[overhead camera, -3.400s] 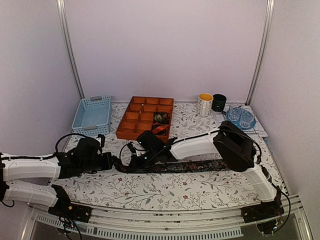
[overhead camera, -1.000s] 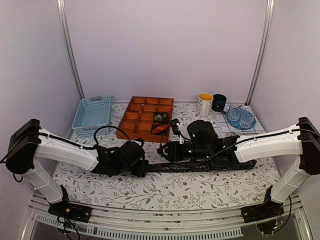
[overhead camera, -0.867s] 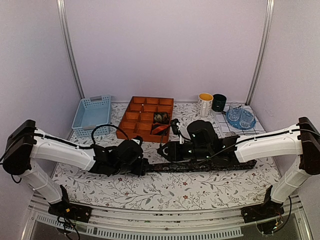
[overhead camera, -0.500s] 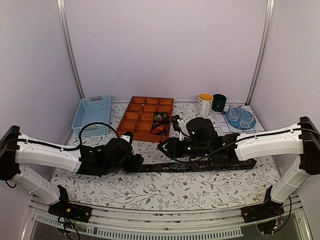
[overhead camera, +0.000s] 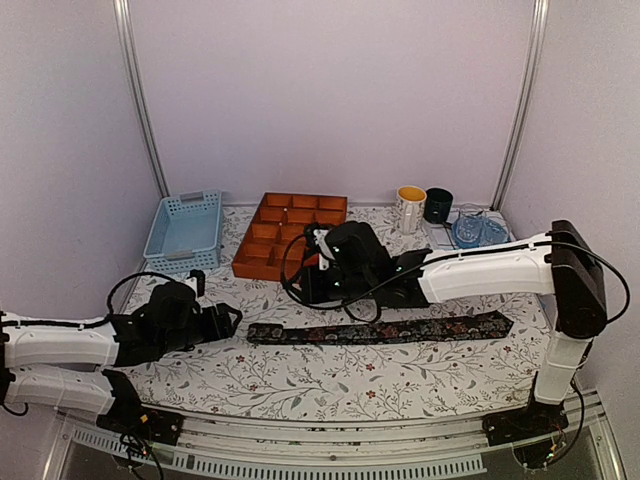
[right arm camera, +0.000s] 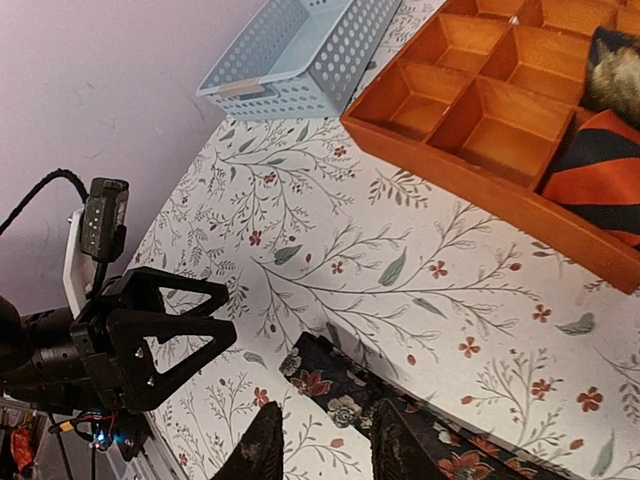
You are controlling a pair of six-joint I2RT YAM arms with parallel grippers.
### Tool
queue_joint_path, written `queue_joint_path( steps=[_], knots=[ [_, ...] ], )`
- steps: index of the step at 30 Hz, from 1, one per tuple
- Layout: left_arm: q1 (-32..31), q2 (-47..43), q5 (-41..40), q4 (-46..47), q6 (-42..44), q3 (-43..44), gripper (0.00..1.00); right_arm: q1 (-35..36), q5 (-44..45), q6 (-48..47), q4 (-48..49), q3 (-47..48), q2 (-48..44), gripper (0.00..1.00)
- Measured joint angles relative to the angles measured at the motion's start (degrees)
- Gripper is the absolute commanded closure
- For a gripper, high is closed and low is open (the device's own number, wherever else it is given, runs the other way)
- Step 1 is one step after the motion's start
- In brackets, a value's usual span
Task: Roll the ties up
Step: Roll the tie at the center of the board.
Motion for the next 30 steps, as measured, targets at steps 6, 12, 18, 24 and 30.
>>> queue_joint_path(
  steps=[6, 12, 18, 24, 30],
  knots=[
    [2.3, 0.5, 5.3, 4.8, -1.8, -1.2, 0.29, 1.7, -5.6, -0.6, -3.0, 10.7, 11.1, 0.93],
    [3.7, 4.5, 9.1, 8.9, -2.3, -1.4, 0.34, 2.4, -9.8, 0.5, -6.4, 16.5, 18.3, 1.00],
    [4.3, 12.3, 14.2, 11.5, -2.2, -0.7, 0.62, 2.4, -10.5, 1.3, -9.4, 17.6, 20.7, 1.00],
    [4.4, 14.9, 16.0, 13.1, -2.1, -0.4, 0.74, 2.4, -10.3, 2.0, -10.1, 16.9, 20.9, 1.00],
    [4.4, 17.2, 16.5, 14.4, -2.0, 0.0, 0.77, 2.2, -10.2, 2.8, -10.0, 14.1, 20.9, 1.00]
  ],
)
